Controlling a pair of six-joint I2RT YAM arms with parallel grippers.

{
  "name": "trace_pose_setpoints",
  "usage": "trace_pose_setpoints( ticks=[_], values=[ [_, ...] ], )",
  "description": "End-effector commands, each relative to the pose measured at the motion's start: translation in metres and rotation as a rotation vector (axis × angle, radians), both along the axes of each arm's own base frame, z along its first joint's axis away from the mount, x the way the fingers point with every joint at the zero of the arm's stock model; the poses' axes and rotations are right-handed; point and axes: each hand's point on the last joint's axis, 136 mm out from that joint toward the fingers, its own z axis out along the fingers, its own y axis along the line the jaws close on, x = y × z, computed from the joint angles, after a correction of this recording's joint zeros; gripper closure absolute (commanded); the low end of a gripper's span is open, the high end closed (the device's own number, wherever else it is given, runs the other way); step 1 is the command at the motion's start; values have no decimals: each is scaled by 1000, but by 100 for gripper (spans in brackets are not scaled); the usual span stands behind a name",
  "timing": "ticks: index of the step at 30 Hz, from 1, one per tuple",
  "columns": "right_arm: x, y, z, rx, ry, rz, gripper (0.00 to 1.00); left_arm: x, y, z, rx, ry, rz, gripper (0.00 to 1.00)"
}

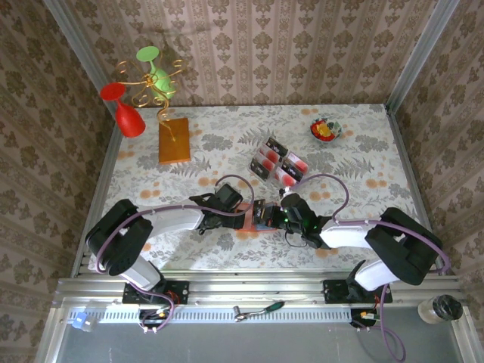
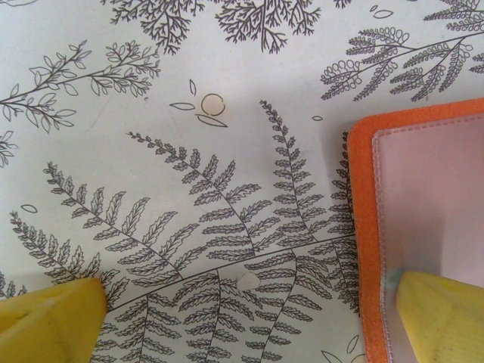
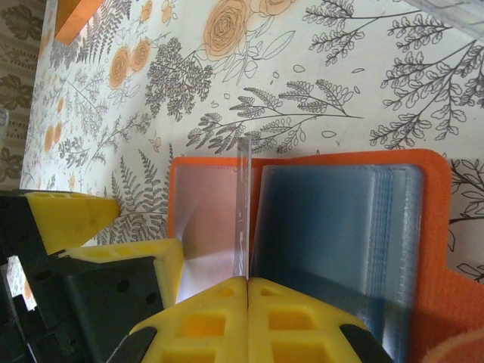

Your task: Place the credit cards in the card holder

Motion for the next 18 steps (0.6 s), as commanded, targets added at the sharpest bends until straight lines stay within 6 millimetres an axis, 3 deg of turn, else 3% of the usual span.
trace_pose_setpoints(
  ticks=[1, 18],
  values=[
    [3, -9, -8, -9, 3, -53, 100, -12, 15, -14, 62, 39, 11, 0],
    [-3, -7, -21, 3, 48, -36, 100, -12, 14, -13, 60, 36, 12, 0]
  ],
)
